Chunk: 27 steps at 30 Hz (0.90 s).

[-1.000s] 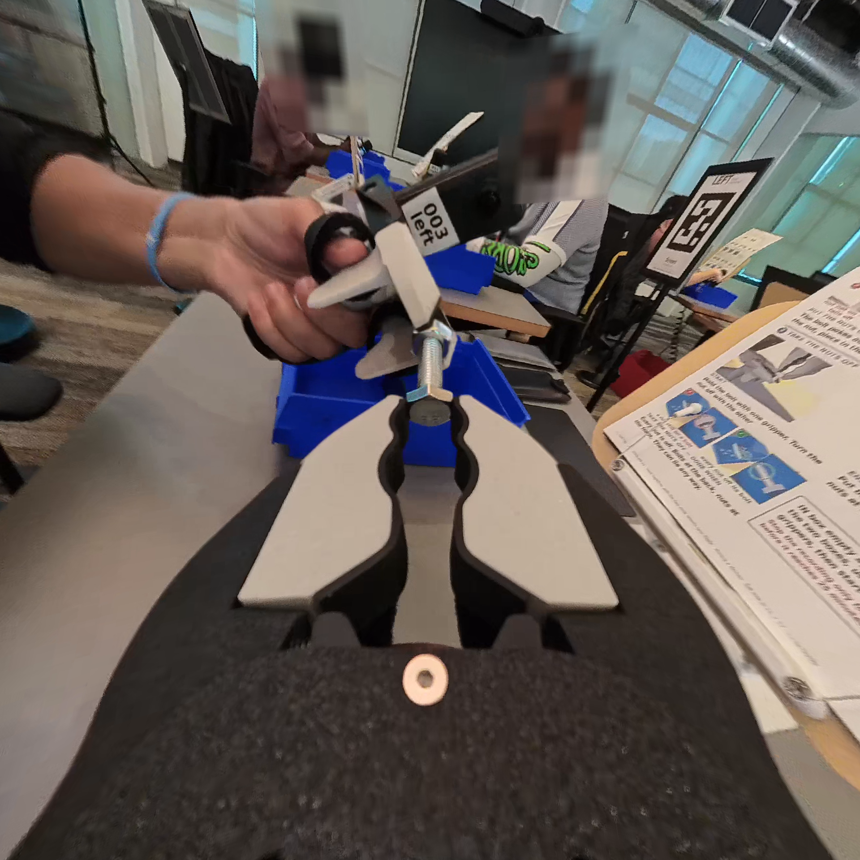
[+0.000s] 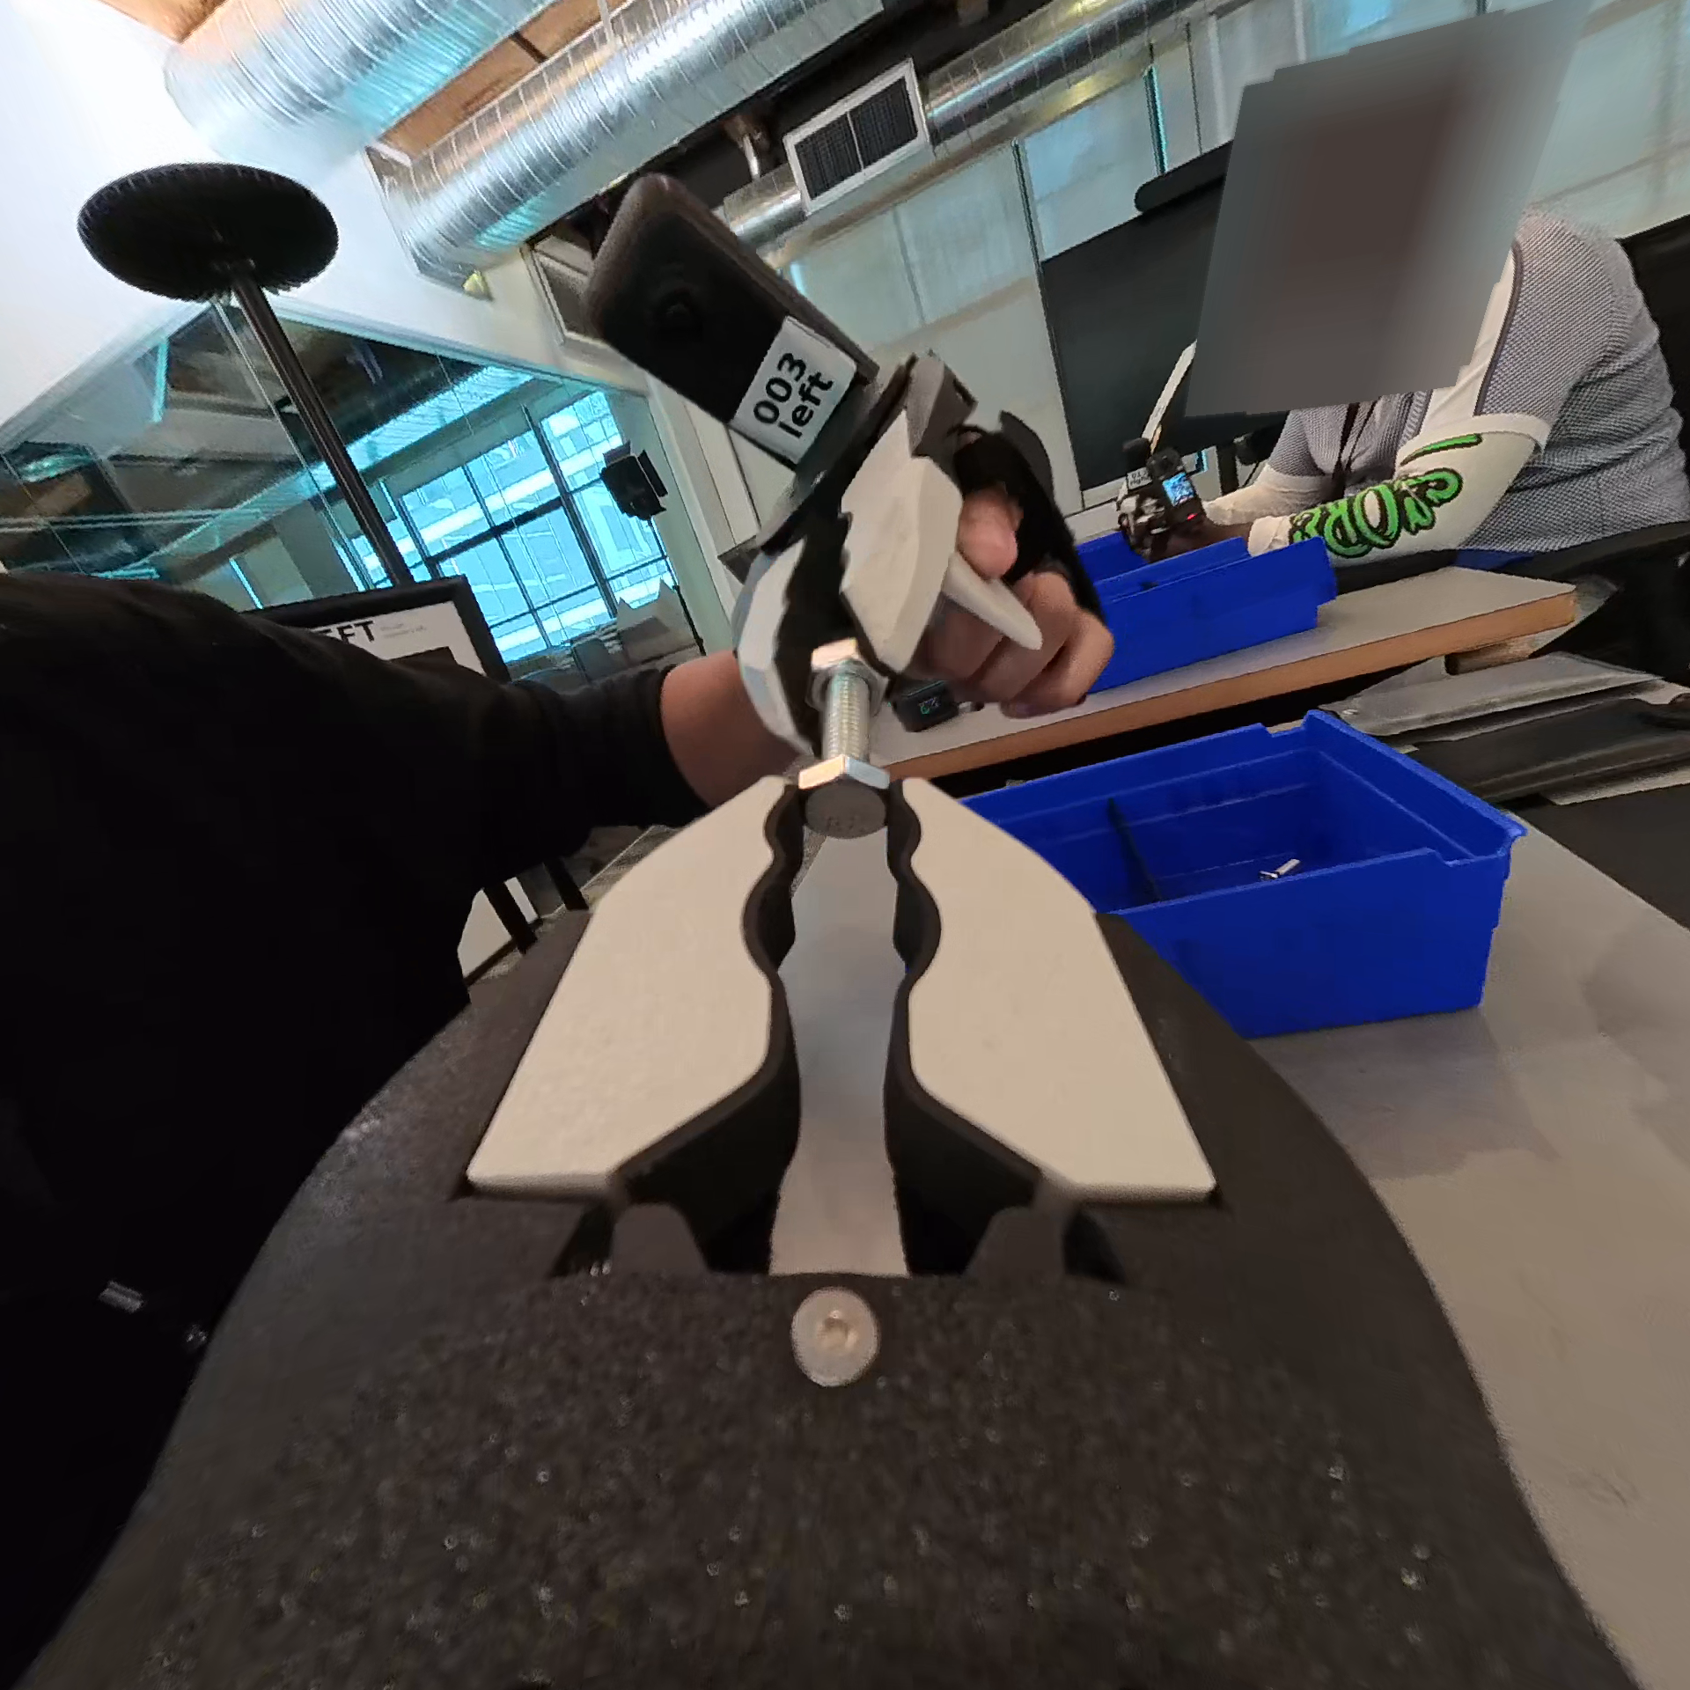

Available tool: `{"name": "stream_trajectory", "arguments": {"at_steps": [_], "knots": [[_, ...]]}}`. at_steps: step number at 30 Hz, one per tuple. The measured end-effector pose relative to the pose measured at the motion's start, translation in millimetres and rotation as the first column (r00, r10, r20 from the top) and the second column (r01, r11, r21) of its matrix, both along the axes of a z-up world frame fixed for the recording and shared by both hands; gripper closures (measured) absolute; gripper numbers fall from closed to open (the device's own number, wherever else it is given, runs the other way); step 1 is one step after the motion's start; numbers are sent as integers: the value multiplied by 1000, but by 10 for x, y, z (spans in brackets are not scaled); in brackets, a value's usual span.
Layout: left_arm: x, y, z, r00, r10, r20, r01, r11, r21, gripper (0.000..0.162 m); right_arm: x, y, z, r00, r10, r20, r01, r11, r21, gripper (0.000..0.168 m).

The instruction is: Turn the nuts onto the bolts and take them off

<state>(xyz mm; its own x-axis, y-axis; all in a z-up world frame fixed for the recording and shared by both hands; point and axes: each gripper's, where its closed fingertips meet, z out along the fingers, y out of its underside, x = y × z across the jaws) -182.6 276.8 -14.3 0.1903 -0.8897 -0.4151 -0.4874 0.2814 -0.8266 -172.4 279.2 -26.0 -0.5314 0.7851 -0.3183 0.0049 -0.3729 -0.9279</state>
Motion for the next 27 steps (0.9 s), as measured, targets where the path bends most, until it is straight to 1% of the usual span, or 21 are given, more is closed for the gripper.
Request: {"name": "stream_trajectory", "arguments": {"at_steps": [2, 3, 5, 6, 7, 8, 10, 11, 12, 13, 14, 15, 16, 17, 18, 19, 21, 23, 24, 25, 27], "knots": [[10, 31, -19, 998, 50, 27, -47, 995, -83, 117, 22, 50, 20, 1000, -17, -15, 16, 1000, -9, 150], [13, 47, -12, 995, 82, 50, -75, 989, -130, 110, 32, 83, 22, 999, -32, -13, 32, 999, -3, 151], [36, 34, 57, 983, 115, 145, -81, 973, -218, 105, 68, 129, 44, 999, -48, -20, 49, 999, 5, 150], [32, 53, 102, 966, 157, 205, -99, 958, -270, 101, 77, 157, 46, 998, -67, -18, 68, 998, 20, 151], [21, 80, 132, 942, 211, 261, -113, 932, -343, 100, 84, 178, 40, 996, -86, -11, 87, 995, 46, 151], [19, 89, 129, 918, 265, 294, -116, 890, -441, 96, 89, 193, 29, 995, -104, -4, 104, 992, 77, 151], [30, 111, 59, 881, 370, 293, -118, 774, -622, 88, 93, 217, 4, 989, -144, 9, 142, 979, 146, 151], [57, 88, 37, 872, 390, 296, -92, 724, -683, 88, 93, 228, -11, 987, -162, 16, 156, 971, 180, 151], [56, 110, -6, 850, 445, 281, -98, 659, -746, 92, 91, 240, -26, 984, -178, 24, 170, 964, 206, 151], [65, 111, -34, 835, 478, 272, -80, 595, -800, 91, 90, 246, -42, 981, -192, 30, 180, 956, 233, 151], [83, 94, -39, 821, 500, 275, -34, 525, -851, 96, 87, 244, -55, 979, -200, 35, 184, 950, 253, 151], [73, 103, -84, 801, 547, 243, -10, 418, -908, 101, 80, 241, -72, 978, -207, 42, 188, 944, 273, 151], [88, 85, -49, 786, 560, 264, 77, 335, -939, 101, 73, 237, -89, 976, -213, 48, 191, 938, 290, 151], [90, 74, -20, 766, 577, 282, 157, 258, -953, 105, 66, 230, -101, 975, -216, 52, 191, 934, 303, 151], [70, 95, -53, 749, 608, 263, 186, 187, -965, 106, 60, 216, -109, 975, -216, 54, 189, 931, 311, 151], [52, 113, -94, 742, 623, 248, 190, 159, -969, 106, 53, 202, -112, 975, -217, 54, 189, 929, 318, 151], [29, 120, -194, 750, 631, 198, 157, 122, -980, 104, 35, 179, -132, 973, -223, 61, 190, 921, 341, 151], [34, 112, -131, 737, 636, 228, 208, 107, -972, 111, 19, 149, -155, 973, -222, 70, 183, 915, 360, 151], [32, 109, -116, 736, 637, 230, 211, 107, -972, 112, 11, 139, -166, 972, -223, 73, 181, 913, 367, 151], [22, 114, -115, 735, 639, 226, 195, 119, -973, 117, 4, 131, -167, 973, -220, 73, 179, 913, 365, 151], [0, 120, -125, 736, 641, 216, 167, 137, -976, 134, -3, 126, -169, 974, -215, 74, 176, 919, 354, 151]]}}
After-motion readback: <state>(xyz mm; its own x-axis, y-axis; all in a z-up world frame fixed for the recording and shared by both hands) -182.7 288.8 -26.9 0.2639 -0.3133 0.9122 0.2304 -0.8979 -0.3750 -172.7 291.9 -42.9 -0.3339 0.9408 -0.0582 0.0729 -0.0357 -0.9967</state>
